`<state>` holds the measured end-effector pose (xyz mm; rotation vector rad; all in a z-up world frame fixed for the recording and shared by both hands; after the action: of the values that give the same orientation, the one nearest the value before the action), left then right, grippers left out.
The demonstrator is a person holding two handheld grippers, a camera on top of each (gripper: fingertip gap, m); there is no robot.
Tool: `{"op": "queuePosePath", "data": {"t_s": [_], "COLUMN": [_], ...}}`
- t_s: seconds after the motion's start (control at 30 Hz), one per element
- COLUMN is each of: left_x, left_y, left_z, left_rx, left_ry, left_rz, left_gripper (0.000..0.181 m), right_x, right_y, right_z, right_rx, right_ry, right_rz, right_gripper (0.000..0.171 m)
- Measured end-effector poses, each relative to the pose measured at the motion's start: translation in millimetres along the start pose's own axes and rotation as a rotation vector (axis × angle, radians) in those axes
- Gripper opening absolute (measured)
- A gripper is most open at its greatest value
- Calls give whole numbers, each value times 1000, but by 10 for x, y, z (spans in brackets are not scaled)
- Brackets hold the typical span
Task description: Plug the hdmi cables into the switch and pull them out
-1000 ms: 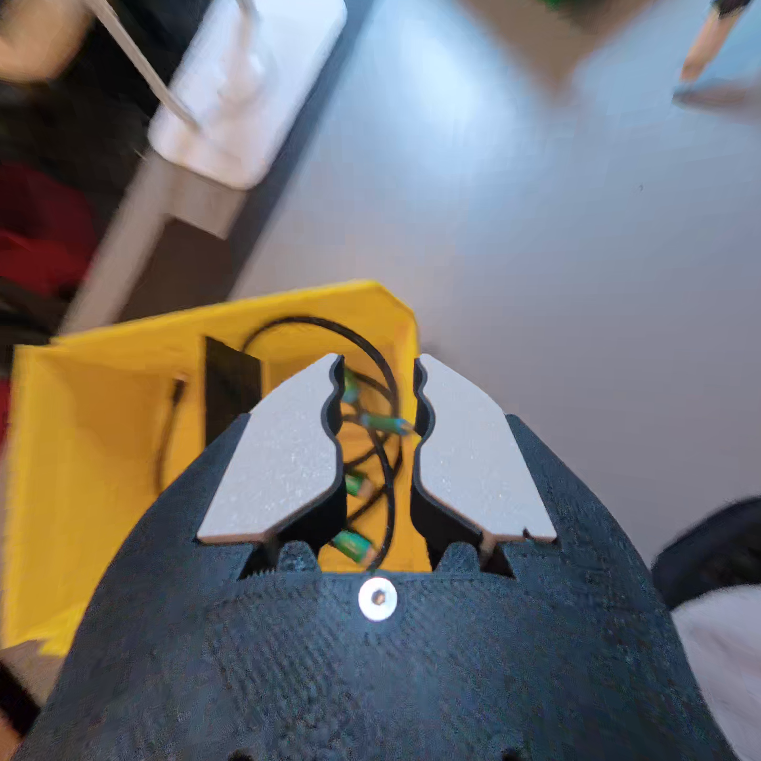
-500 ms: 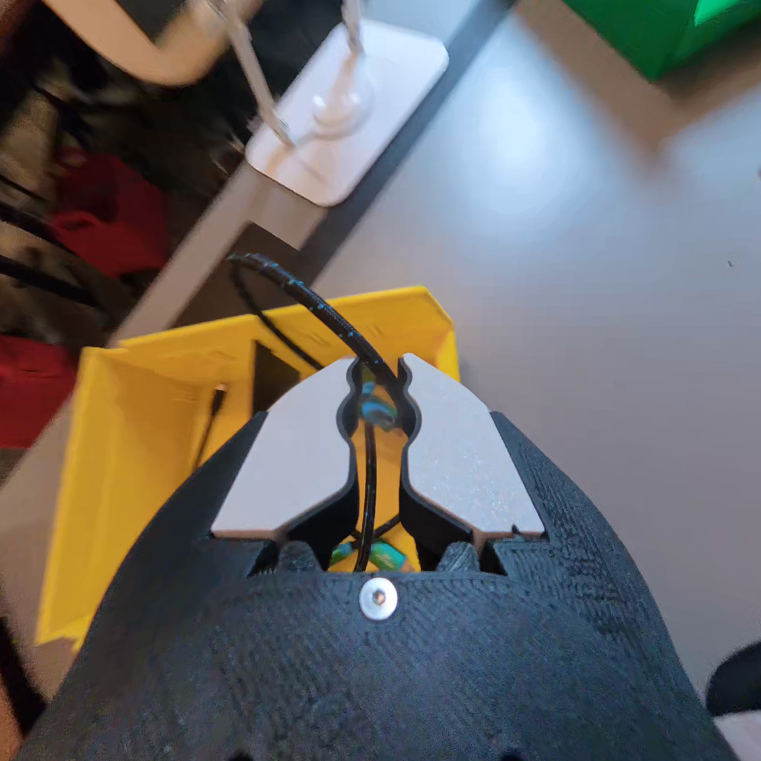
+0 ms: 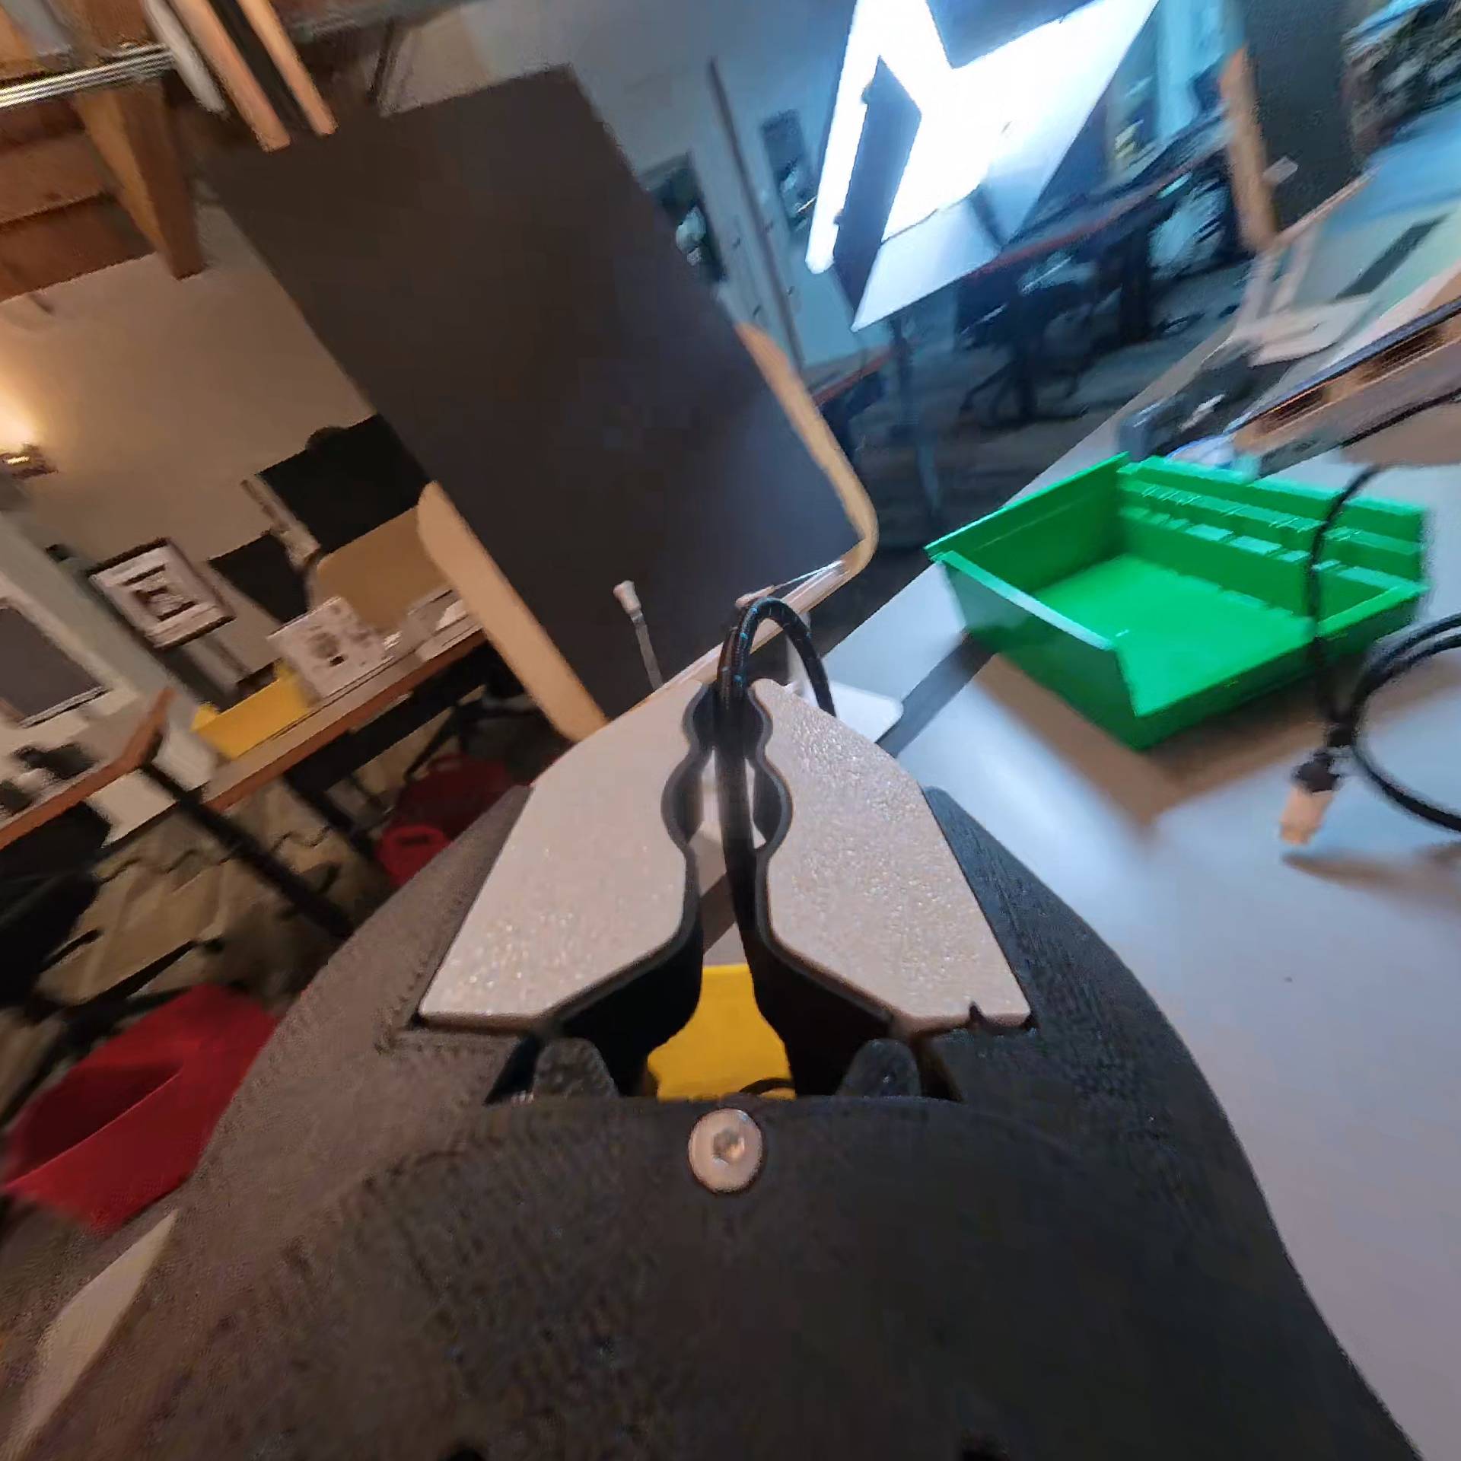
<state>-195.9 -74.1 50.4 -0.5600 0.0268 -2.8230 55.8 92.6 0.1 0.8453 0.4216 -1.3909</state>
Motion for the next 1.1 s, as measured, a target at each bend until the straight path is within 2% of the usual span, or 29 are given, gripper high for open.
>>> {"op": "queuePosePath", "data": {"t_s": [0.1,0.2,0.27,0.33,0.43,0.5,0.6,0.7,0.77,0.97,1.1], "left_x": [-305,-704,-977,-1273,-1561,-1616,-1724,-1999,-2152,-2347,-2371], "left_y": [40,-39,-238,-494,-779,-846,-761,-379,-207,-267,-262], "left_z": [116,64,-150,-569,-1270,-1453,-1333,-1235,-1295,-1725,-1841], "left_rx": [-43,-11,76,248,486,532,440,350,392,552,561], "left_ry": [79,150,197,212,123,79,-21,-228,-327,-595,-663], "left_rz": [-215,-458,-569,-645,-640,-617,-684,-934,-1036,-1007,-1036], "left_gripper": [7,7,7,7,16,24,29,30,32,43,44], "right_x": [-4,-19,-26,-30,-45,-75,-132,-153,-148,-141,-152], "right_y": [2,5,13,21,50,82,115,105,96,117,116], "right_z": [-9,-33,-41,-49,-71,-94,-130,-181,-196,-179,-207], "right_rx": [2,9,11,16,33,43,34,39,44,42,34], "right_ry": [0,-6,-8,-8,4,8,-9,-25,-27,-17,-28], "right_rz": [2,0,-2,-4,-9,-21,-33,-33,-31,-24,-14], "right_gripper": [23,23,23,23,23,23,23,23,23,23,23]}}
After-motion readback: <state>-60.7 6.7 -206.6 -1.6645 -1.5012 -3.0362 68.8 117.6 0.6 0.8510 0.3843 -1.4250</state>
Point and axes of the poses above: each gripper's, where its closed fingertips meet, y back along the fingers, z out of its top, x = y × z across the jaws, the point moved 4 cm from there along y, back along the fingers, and after that the axes turned 15 degrees about z, right-handed, at the moved point
